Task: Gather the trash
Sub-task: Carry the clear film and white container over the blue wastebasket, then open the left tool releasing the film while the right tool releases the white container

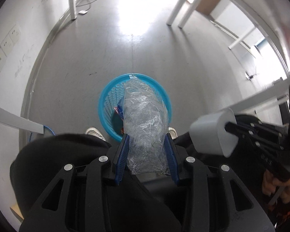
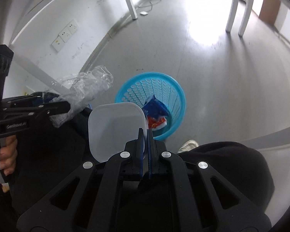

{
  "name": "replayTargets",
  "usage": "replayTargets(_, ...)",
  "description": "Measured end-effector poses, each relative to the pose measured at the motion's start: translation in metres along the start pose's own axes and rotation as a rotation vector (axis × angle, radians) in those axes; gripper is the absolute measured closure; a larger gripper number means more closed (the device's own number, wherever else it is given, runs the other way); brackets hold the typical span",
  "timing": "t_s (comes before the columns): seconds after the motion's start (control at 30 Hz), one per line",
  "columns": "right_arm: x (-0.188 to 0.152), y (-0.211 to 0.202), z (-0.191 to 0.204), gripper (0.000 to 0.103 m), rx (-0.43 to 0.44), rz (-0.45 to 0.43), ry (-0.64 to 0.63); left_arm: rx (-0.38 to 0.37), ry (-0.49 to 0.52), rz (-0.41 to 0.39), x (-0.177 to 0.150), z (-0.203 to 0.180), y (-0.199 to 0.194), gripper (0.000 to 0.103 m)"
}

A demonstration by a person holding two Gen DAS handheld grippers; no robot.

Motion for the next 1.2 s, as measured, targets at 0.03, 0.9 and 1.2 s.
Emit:
replayTargets(0.03, 0.003, 0.006, -0.003, 0.100, -0.006, 0.008, 0.006, -0.012, -0.027, 0.017, 0.002, 0.003, 0.005, 0.067)
replayTargets(0.9, 0.040, 0.172, -0.037, 0.100, -0.044, 0.264, 0.139, -0.050, -0.265, 0.232, 0.049, 0.030, 0.127, 0.066)
replayTargets(1.2, 0.040, 0.218, -0.054, 0.100, -0.091, 0.365, 0.163, -0.067, -0.312, 0.299, 0.063, 0.037, 0.158, 0.066)
Point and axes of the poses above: each gripper's, at about its wrist camera, not at the fingertips, and y roughly the way its jaws point, z to its left, x to its top, the point moved 10 cm from there along y, roughly the way its jaws point, and after that the axes turned 4 degrees about -x, right-handed, at the moved point
